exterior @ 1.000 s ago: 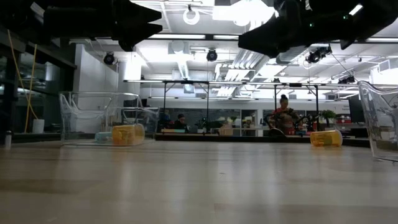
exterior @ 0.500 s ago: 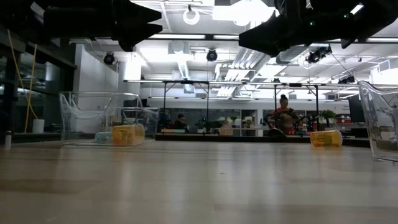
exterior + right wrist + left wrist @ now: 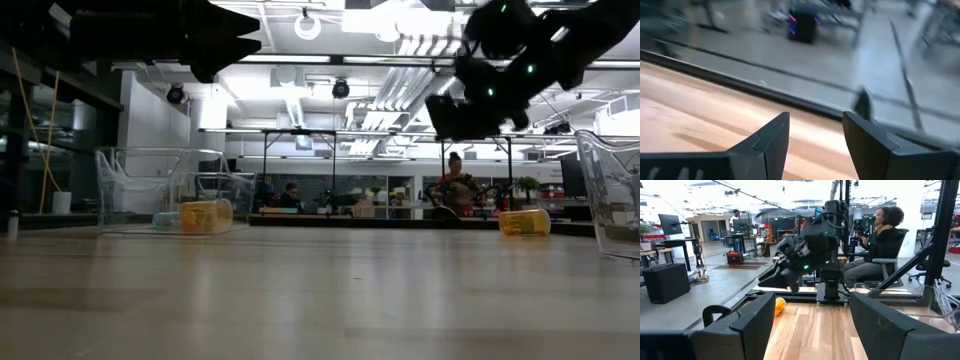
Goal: Pick and place medicine bottles into bin by pill shape (circle, oval)
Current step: Put the orange capsule bottle into the left transparent bin
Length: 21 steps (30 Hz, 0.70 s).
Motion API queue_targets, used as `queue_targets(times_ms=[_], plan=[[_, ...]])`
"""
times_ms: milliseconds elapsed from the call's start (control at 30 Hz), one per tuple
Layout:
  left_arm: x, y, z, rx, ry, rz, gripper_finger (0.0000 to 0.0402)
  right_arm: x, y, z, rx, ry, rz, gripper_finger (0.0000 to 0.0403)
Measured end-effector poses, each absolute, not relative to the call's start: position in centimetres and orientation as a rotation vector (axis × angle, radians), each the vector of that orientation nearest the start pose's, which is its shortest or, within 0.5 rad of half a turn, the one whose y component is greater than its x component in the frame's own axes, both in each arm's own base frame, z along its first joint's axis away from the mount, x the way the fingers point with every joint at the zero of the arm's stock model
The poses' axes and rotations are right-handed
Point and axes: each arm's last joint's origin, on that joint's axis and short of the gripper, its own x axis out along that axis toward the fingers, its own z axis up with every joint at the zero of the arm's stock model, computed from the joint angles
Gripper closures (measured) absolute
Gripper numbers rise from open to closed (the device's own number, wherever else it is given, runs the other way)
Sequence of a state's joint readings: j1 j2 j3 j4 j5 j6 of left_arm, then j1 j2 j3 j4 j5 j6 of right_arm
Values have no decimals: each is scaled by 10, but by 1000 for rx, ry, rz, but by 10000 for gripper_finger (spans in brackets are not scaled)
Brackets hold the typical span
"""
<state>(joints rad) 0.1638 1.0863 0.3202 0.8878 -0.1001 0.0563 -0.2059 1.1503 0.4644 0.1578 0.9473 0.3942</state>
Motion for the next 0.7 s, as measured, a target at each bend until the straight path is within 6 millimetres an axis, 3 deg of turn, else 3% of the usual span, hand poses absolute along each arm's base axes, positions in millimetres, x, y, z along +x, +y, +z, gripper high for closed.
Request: queue_targets(times_ms=[133, 267, 400, 700], plan=[[208, 37, 222, 60, -115, 267, 156, 188, -84, 180, 242, 424, -1296, 226], [208, 37, 222, 60, -114, 267, 156, 175, -96, 186, 357, 571, -1394, 226], [208, 37, 222, 59, -115, 267, 156, 164, -96, 193, 375, 636, -1514, 226], [208, 37, 222, 33, -118, 263, 156, 141, -98, 174, 473, 717, -1650, 226]])
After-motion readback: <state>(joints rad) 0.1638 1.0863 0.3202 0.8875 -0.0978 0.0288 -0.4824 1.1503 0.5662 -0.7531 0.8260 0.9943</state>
